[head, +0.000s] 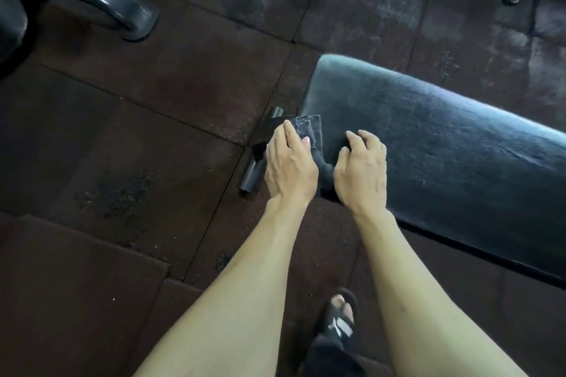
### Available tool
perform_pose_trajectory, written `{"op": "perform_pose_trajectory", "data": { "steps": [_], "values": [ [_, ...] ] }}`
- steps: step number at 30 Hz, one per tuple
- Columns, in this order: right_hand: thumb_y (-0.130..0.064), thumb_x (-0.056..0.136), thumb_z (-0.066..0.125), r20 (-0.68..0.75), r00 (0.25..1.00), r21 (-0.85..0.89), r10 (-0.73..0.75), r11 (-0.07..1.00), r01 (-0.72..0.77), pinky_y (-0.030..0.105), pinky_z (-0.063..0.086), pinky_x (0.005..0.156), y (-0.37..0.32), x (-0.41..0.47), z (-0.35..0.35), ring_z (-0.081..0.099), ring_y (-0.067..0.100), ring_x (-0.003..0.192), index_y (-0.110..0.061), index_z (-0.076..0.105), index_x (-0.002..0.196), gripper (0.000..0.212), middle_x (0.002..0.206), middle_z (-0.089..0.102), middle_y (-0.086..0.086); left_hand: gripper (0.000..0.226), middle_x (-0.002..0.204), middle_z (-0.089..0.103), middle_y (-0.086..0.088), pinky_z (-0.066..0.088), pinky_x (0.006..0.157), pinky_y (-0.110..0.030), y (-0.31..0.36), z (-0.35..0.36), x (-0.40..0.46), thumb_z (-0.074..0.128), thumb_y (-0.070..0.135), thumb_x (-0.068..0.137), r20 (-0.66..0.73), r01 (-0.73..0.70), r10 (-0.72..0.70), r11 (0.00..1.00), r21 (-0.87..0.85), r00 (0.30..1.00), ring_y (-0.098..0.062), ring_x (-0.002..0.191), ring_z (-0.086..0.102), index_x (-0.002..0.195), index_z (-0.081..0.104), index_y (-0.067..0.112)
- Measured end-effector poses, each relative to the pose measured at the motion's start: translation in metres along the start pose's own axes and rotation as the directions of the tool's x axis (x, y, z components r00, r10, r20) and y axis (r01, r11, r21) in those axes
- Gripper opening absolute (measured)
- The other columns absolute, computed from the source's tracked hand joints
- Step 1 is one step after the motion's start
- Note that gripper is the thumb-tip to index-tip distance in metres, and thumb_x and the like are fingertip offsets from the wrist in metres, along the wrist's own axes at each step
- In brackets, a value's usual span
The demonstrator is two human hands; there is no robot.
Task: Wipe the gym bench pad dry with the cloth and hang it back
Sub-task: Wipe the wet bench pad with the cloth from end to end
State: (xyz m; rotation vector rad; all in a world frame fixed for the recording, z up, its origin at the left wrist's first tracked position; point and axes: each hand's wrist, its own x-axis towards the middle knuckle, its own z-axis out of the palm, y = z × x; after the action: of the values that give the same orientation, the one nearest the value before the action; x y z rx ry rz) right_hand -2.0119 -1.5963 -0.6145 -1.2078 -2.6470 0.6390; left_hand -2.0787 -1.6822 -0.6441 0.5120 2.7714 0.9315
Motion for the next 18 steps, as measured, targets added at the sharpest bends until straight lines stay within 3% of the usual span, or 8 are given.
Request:
{"op": "perform_pose_trajectory", "data": {
  "steps": [6,9,11,14,18],
  "values": [
    [-0.013,0.098,0.044,-0.015,0.997,0.000,0.076,0.997,-0.076,0.043,0.038,0.106,0.007,0.020,-0.013,0.040,0.035,0.132,-0.005,0.056,0.135,0.039,0.143,0.049,0.017,0.062,0.162,0.024,-0.016,0.033,0.116,-0.044,0.024,-0.011,0.035,0.036,0.034,0.108,0.146,0.048,-0.046,0.999,-0.012,0.988,-0.031,0.147,0.027,0.158,0.019,0.002],
    [-0.015,0.098,0.045,0.000,0.994,0.007,0.111,0.994,-0.111,0.044,0.037,0.106,0.008,0.029,-0.017,0.039,0.034,0.134,-0.006,0.056,0.135,0.039,0.144,0.048,0.016,0.061,0.165,0.020,-0.012,0.032,0.118,-0.035,0.018,-0.024,0.018,0.037,0.037,0.107,0.069,0.071,-0.064,0.991,-0.116,0.996,-0.025,0.149,0.028,0.158,0.024,0.006],
    [-0.015,0.098,0.047,-0.016,0.993,0.010,0.119,0.993,-0.119,0.045,0.037,0.106,0.008,0.036,-0.019,0.039,0.034,0.135,-0.006,0.055,0.136,0.039,0.145,0.046,0.017,0.060,0.163,0.028,-0.013,0.036,0.118,-0.039,0.015,-0.026,0.004,0.035,0.036,0.106,0.032,0.048,-0.047,0.998,-0.043,0.998,-0.027,0.147,0.034,0.157,0.028,0.006],
    [-0.017,0.099,0.048,-0.023,0.991,-0.020,0.129,0.991,-0.130,0.046,0.038,0.106,0.010,0.049,-0.020,0.038,0.035,0.136,-0.008,0.054,0.137,0.040,0.148,0.044,0.018,0.064,0.162,0.030,-0.020,0.042,0.113,-0.048,0.019,-0.013,0.002,0.038,0.035,0.106,0.091,0.023,-0.030,0.996,0.083,0.995,-0.034,0.145,0.038,0.158,0.022,0.000],
    [-0.021,0.099,0.050,-0.014,0.996,-0.067,0.093,0.993,-0.094,0.047,0.041,0.105,0.013,0.068,-0.021,0.039,0.034,0.137,-0.010,0.051,0.140,0.043,0.150,0.041,0.018,0.064,0.159,0.034,-0.023,0.044,0.112,-0.047,0.035,-0.002,0.034,0.041,0.033,0.106,0.099,0.054,-0.070,0.986,0.156,0.993,-0.036,0.143,0.041,0.156,0.023,-0.003]
  ]
}}
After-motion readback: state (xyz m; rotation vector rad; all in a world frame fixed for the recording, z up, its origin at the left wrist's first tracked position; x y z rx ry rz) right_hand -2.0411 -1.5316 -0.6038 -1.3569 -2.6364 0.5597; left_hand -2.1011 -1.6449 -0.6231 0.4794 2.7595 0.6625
